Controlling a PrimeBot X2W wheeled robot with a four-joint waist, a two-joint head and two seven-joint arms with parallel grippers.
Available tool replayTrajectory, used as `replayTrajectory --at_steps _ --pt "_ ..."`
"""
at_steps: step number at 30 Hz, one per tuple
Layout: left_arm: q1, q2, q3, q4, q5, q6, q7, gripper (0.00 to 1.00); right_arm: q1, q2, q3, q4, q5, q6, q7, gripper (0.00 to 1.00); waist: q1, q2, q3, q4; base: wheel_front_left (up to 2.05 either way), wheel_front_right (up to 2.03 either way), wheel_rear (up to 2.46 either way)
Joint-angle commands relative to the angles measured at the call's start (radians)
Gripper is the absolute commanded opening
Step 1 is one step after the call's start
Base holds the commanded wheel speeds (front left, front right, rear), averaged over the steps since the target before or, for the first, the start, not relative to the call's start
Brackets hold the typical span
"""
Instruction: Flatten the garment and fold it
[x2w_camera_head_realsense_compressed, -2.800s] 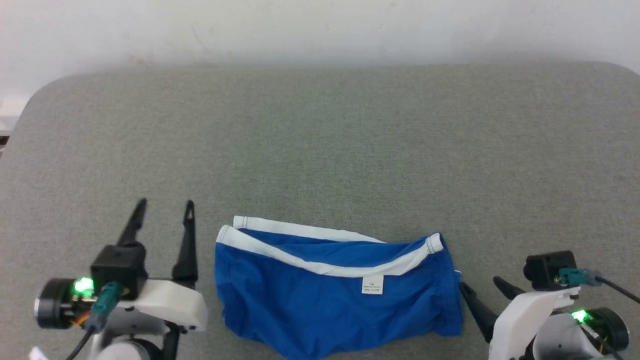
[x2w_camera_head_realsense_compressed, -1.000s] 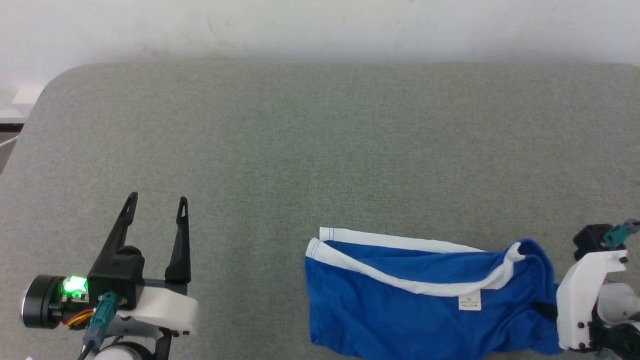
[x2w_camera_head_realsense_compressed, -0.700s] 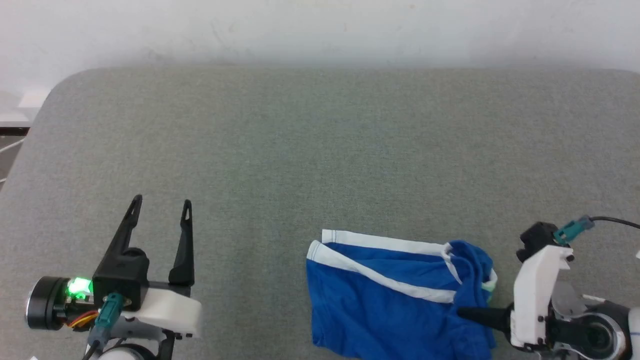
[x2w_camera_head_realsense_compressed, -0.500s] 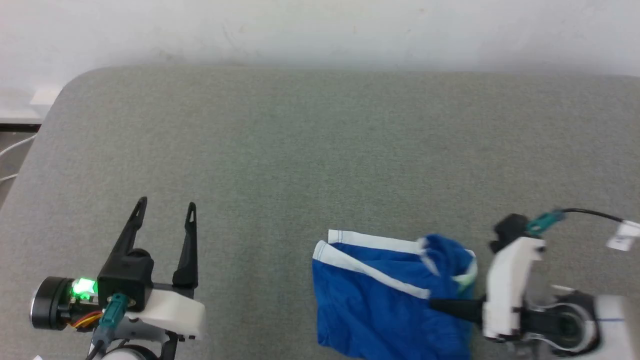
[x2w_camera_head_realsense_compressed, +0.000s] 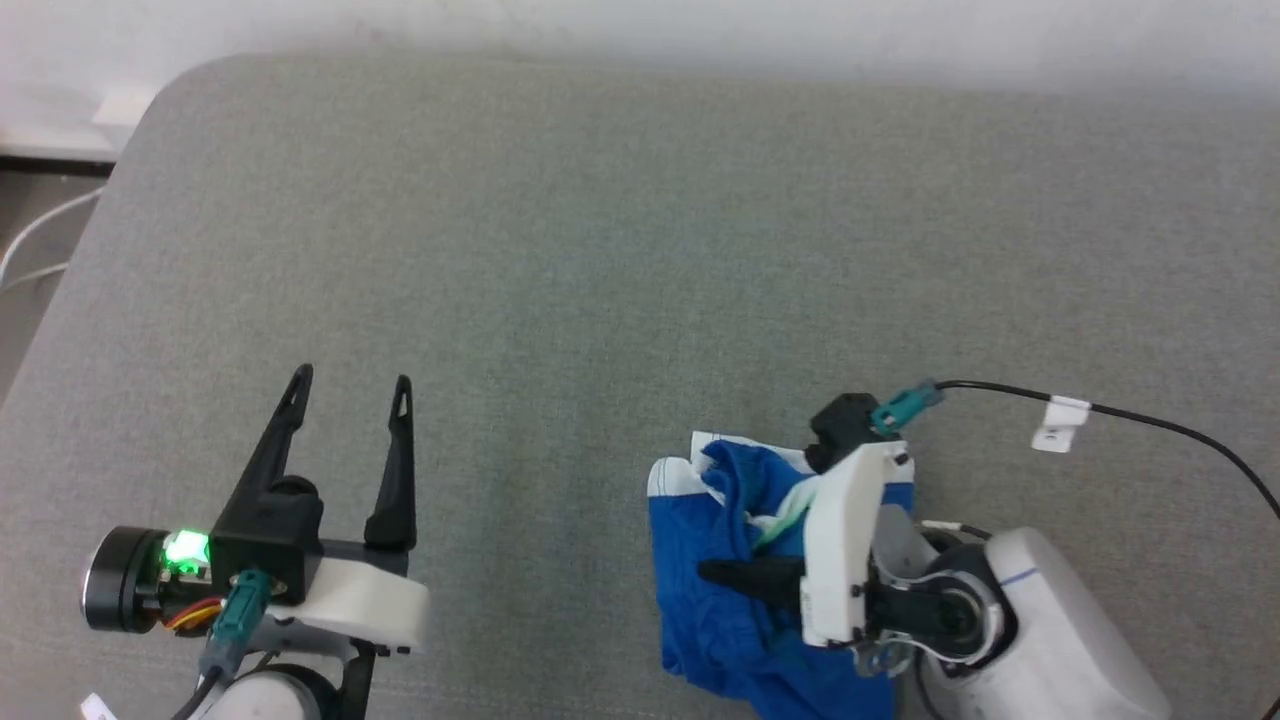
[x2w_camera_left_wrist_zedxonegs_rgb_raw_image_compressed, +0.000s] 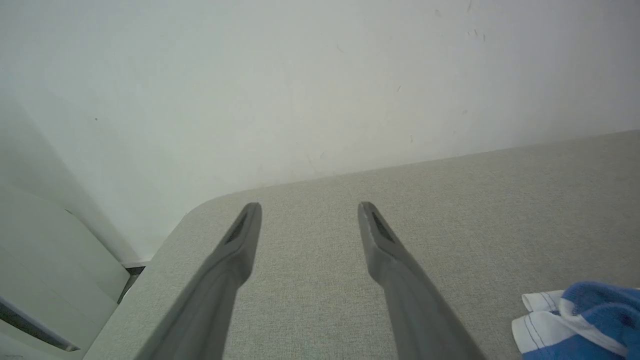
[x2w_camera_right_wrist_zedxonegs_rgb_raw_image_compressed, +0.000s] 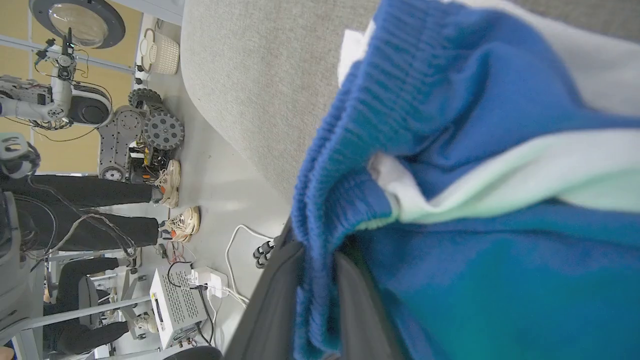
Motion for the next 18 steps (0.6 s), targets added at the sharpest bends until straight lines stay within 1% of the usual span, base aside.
replayTrajectory --at_steps 1,2,7,9,12,13,15,16,18 --pt "-0.017 -0.006 -0.001 0.006 0.004 0.0 -0.01 1.0 -0.025 0.002 0.026 0.017 0.01 -0.001 -0.029 0.54 -0.0001 0.0 0.024 0.012 0.0 0.0 0.0" --pt "-0.018 -0.007 -0.001 0.009 0.004 0.001 -0.012 1.0 -0.032 0.002 0.04 0.028 0.014 -0.001 -0.045 1.0 -0.0001 0.0 0.026 0.011 0.0 0.0 0.0" --pt "-0.017 -0.005 0.001 0.017 0.003 0.004 -0.017 1.0 -0.072 0.002 0.109 0.029 0.014 -0.001 -0.105 1.0 -0.0001 0.0 0.027 -0.003 0.0 0.0 0.0" --pt "-0.017 -0.004 0.001 0.018 0.002 0.005 -0.015 1.0 -0.091 0.002 0.144 -0.001 -0.002 -0.001 -0.112 1.0 -0.0001 0.0 0.022 -0.01 0.0 0.0 0.0" --pt "-0.018 -0.001 0.001 0.019 0.002 0.006 -0.012 1.0 -0.123 -0.004 0.212 -0.083 -0.074 -0.001 -0.107 1.0 -0.0001 0.0 0.013 -0.021 0.0 0.0 0.0" --pt "-0.017 -0.001 0.001 0.019 0.001 0.007 -0.011 1.0 -0.133 -0.02 0.245 -0.123 -0.098 -0.001 -0.109 1.0 -0.0001 0.0 0.01 -0.025 0.0 0.0 0.0" --pt "-0.014 0.0 0.001 0.02 0.001 0.01 -0.008 1.0 -0.148 -0.079 0.313 -0.201 -0.151 -0.001 -0.123 1.0 -0.0001 0.0 0.001 -0.032 0.0 0.0 0.0" --pt "-0.013 0.0 0.001 0.02 0.0 0.011 -0.007 1.0 -0.15 -0.109 0.331 -0.236 -0.173 -0.001 -0.148 1.0 -0.0001 0.0 -0.003 -0.035 0.0 0.0 0.0" --pt "-0.012 0.0 0.001 0.021 -0.001 0.013 -0.005 1.0 -0.144 -0.163 0.335 -0.287 -0.235 -0.001 -0.219 1.0 -0.0001 0.0 -0.01 -0.04 0.0 0.0 0.0"
